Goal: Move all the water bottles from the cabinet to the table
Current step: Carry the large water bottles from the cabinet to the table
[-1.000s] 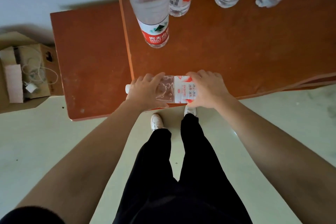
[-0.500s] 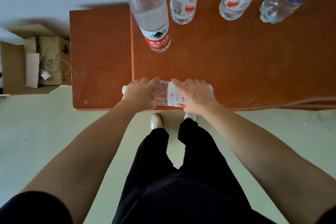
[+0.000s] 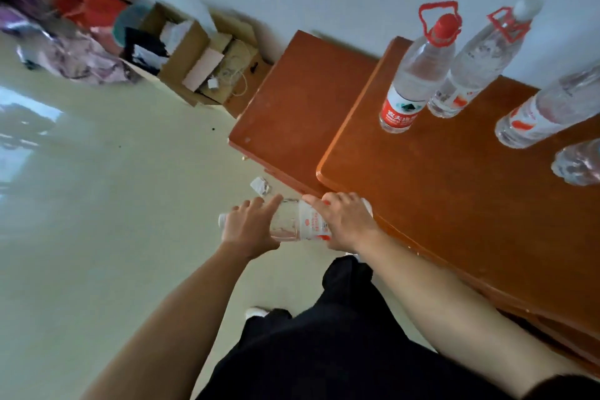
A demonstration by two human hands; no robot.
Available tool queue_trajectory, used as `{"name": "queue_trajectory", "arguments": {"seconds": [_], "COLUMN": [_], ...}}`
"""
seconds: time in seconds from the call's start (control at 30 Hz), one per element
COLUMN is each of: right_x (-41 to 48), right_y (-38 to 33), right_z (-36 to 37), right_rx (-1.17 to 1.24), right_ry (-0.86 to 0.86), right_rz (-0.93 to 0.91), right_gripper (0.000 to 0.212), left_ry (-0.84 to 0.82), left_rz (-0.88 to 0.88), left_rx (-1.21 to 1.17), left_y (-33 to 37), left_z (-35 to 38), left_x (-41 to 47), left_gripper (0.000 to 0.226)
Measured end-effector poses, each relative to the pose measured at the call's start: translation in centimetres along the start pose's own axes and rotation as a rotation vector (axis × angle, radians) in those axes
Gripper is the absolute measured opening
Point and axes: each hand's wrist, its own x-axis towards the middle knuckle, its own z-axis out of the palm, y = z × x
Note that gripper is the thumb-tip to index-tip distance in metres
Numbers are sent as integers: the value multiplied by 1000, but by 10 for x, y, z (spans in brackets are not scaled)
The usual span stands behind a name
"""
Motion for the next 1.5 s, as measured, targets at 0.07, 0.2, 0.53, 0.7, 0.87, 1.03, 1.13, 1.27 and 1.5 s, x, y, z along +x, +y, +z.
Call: {"name": "queue_trajectory", "arguments": {"seconds": [0.07,0.2,0.53,0.7,0.87,1.03,1.13,1.27,1.5], "right_x": [19,58,81,54,28,21,27,32,15], "right_y": [-46,-149,-564,-743,-895,-1036,-1126,-1248,-1425], "right_z": [-22,-57,-95,-105,-89,-47,-17,14,40], "right_rx": [-50,-143,-128,-75,-35,18,60,110,179], "right_ry": [42,138,499,613,712,658,554,442,387], "right_rz": [-107,-295,-826,-1078,-1359,-1551,-1645,-1723,-1869], "right_gripper": [102,92,88,90,91,93,96,96,93], "left_ry": [78,269,841,971,1022,980,932,845,701], "left_rz": [-106,-326,-785,-1037,-1294,-1500,-1597,-1698,-1831], "left_rx": [-55,-160,-118,-21,67,146,229,319,362], "left_y": [-46,-126,-387,-461,-507,-564,-611,-686,-787], "left_z": [1,7,67,88,129,184,216,245,281], "left_x": [-36,-110,-404,-550,-663,-743,-787,-851,-958], "left_gripper": [92,85,96,86,89,95,96,92,82]}}
